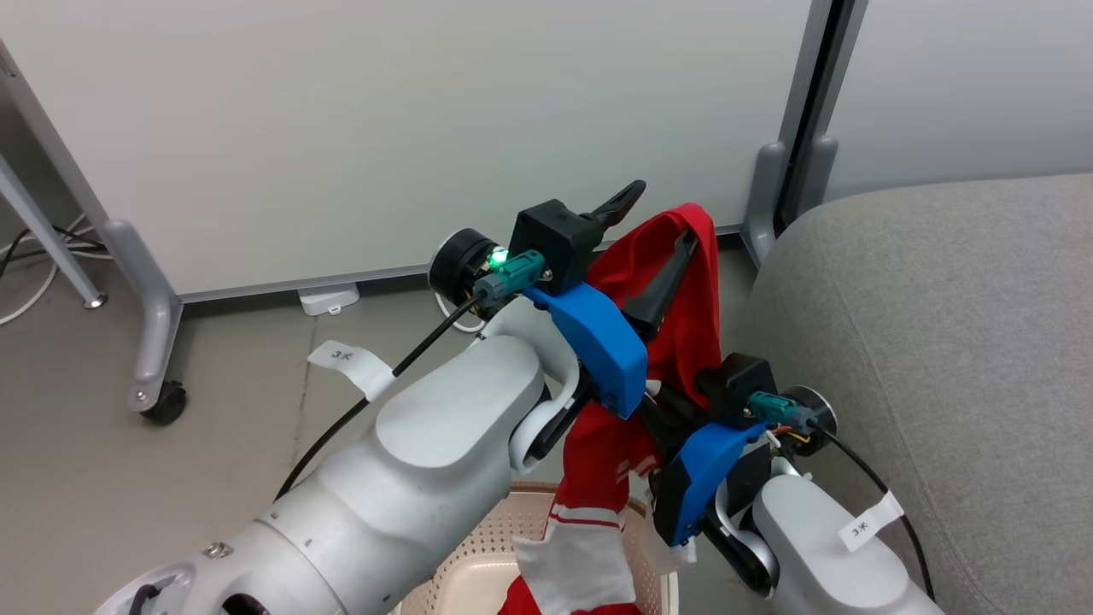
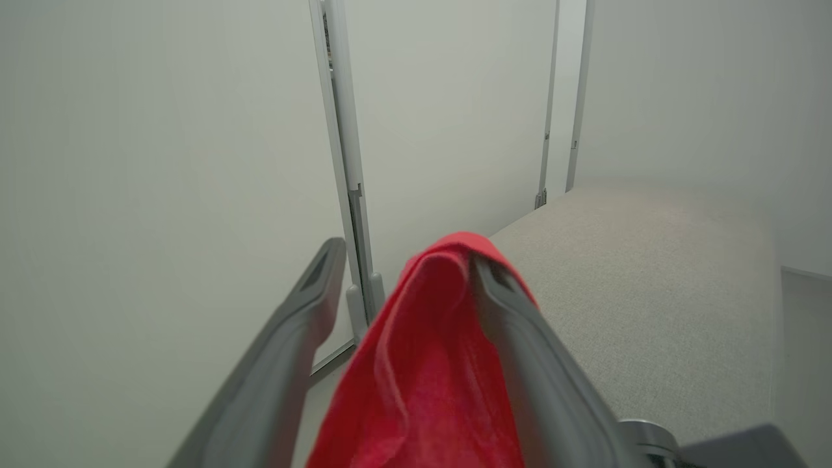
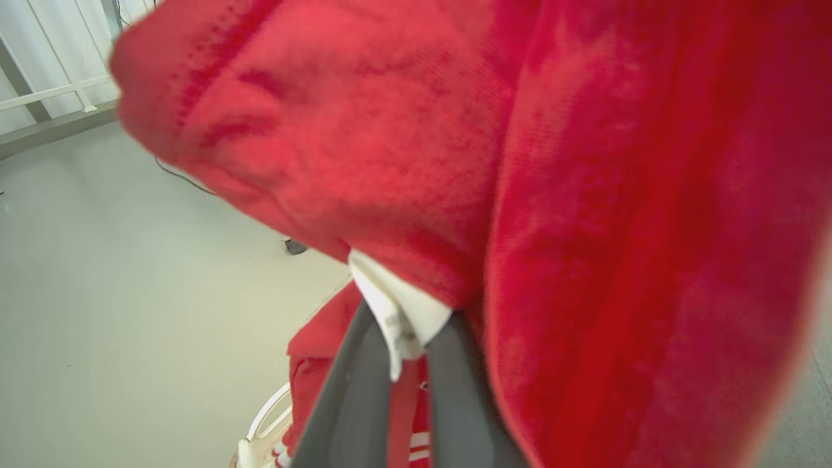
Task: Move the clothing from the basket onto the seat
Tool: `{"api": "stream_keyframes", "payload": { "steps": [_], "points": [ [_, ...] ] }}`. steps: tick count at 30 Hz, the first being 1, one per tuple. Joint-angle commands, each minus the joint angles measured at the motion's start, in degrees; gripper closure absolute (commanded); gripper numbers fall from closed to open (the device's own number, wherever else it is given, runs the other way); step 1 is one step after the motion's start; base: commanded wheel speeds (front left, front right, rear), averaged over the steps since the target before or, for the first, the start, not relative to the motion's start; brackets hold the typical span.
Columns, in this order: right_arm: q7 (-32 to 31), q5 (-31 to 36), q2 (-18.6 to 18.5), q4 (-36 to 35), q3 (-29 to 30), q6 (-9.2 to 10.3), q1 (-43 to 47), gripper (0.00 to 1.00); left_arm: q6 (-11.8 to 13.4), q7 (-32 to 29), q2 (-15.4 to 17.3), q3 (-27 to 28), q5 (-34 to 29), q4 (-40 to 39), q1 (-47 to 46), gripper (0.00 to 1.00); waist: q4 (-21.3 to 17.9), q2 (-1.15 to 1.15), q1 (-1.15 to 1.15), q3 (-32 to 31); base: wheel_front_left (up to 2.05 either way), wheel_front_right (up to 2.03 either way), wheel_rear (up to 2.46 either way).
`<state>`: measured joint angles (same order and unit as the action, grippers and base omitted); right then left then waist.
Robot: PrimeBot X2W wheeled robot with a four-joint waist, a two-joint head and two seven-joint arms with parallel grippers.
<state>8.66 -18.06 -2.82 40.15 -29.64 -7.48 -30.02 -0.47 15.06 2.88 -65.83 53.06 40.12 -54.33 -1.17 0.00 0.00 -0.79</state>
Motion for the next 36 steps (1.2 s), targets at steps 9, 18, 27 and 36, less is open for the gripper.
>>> {"api": "stream_keyframes", "payload": {
  "steps": [9, 18, 27, 36],
  "points": [
    [0.6, -0.1, -0.1, 0.4, 0.6, -0.03, -0.3, 1.00, -0.3, 0.2, 0.4, 2.0, -1.2, 0.8, 2.2, 0.00, -0.2, 0.00, 0.00, 0.2, 0.00, 0.00, 0.00],
    [1.0, 0.4, -0.1, 0.6, 1.4, -0.03, -0.4, 1.00, -0.2, 0.2, 4.3, 9.9, -7.0, -5.5, 8.9, 0.00, -0.3, 0.00, 0.00, 0.5, 0.00, 0.00, 0.00],
    [1.0, 1.1, -0.1, -0.4, 2.3, -0.03, -0.3, 1.00, 1.3, 0.2, 11.1, 23.0, -16.3, -17.6, 23.4, 0.00, -2.2, 0.00, 0.00, 1.2, 0.00, 0.00, 0.00],
    [0.6, 4.9, -0.1, -1.0, 5.5, -0.03, 0.0, 1.00, 2.4, 0.2, 13.6, 36.3, -25.1, -25.4, 40.4, 0.00, -4.8, 0.00, 0.00, 2.4, 0.00, 0.00, 0.00]
  ]
}}
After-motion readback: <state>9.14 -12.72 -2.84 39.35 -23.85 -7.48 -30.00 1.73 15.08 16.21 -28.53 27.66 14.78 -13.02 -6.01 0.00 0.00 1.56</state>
